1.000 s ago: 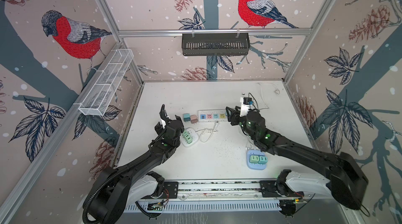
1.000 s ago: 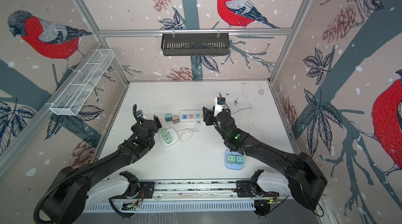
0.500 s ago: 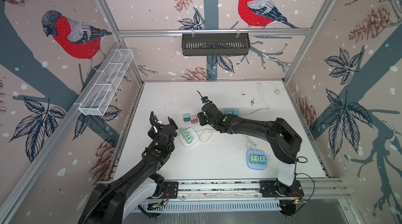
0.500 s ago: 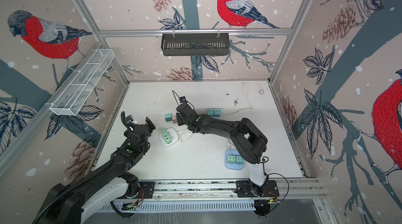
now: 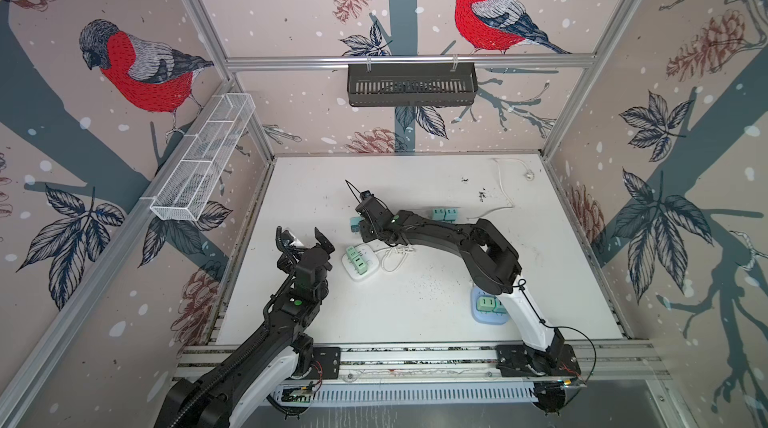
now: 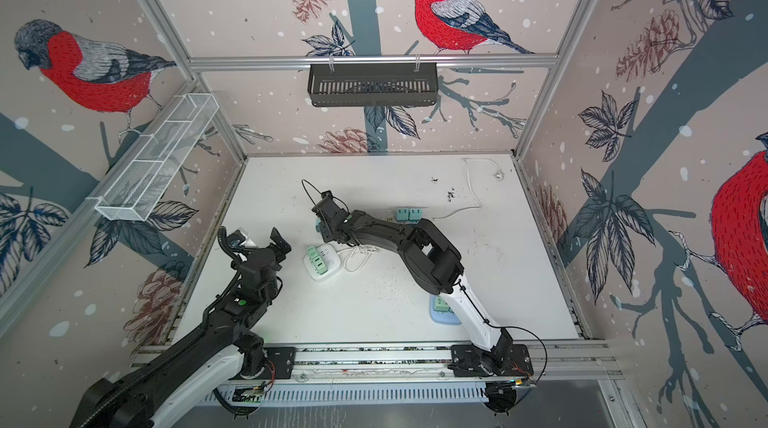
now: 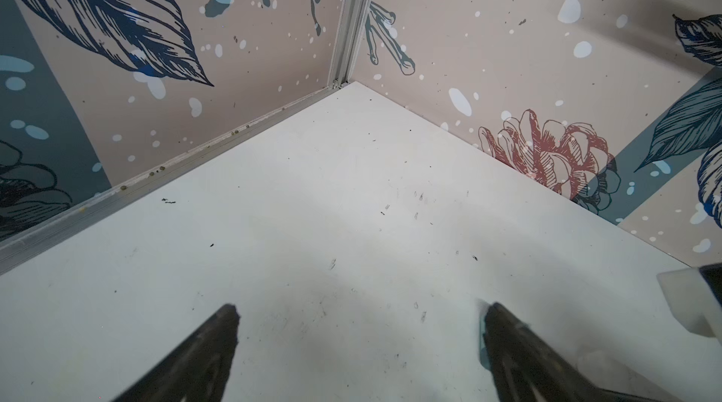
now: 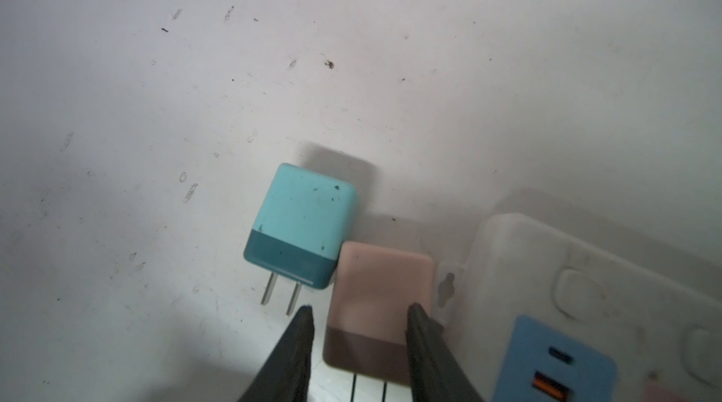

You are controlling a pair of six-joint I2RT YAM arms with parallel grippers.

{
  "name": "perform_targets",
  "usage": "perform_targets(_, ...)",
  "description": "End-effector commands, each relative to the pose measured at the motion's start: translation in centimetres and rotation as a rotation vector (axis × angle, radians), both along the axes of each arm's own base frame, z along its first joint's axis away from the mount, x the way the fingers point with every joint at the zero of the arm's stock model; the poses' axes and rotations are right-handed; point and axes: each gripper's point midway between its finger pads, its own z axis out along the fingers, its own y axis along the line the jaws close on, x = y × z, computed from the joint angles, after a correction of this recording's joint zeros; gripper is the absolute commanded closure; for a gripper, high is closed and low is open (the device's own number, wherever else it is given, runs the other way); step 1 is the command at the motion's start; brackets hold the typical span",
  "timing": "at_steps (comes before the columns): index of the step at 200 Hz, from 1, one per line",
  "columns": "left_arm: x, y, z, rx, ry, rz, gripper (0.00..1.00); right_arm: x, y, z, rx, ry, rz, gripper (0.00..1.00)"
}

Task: Insert the plug
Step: 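Reach the right gripper to the pink-and-brown adapter and close on it, then lift the pink-and-brown adapter off the table with the right gripper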

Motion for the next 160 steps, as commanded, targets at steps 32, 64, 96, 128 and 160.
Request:
perform_targets(32,0.1,0.2,0.7,-0.026,-0.044,0.020,0.03,-0.3,-1.0,-1.6,-0.073,0.022,-0.029,0.57)
perform_targets(64,0.0,0.3,0.8,-0.029,-0.051,0.022,0.03,0.4,-1.8,-1.3,-0.132,-0.020,-0.075,0.56)
perform_targets(96,-0.1,0.3,0.8,-0.032,-0.057,0.018,0.03,0.4,-2.1,-1.4,-0.155,-0.038,-0.098,0.56)
perform_targets(128,-0.1,0.3,0.8,-0.033,-0.060,0.020,0.03,0.0,-1.8,-2.2,-0.160,-0.025,-0.085,0.54)
perform_targets(160,-0.2,0.3,0.8,-0.033,-0.060,0.020,0.03,-0.8,-1.6,-3.7,-0.185,-0.012,-0.071,0.53)
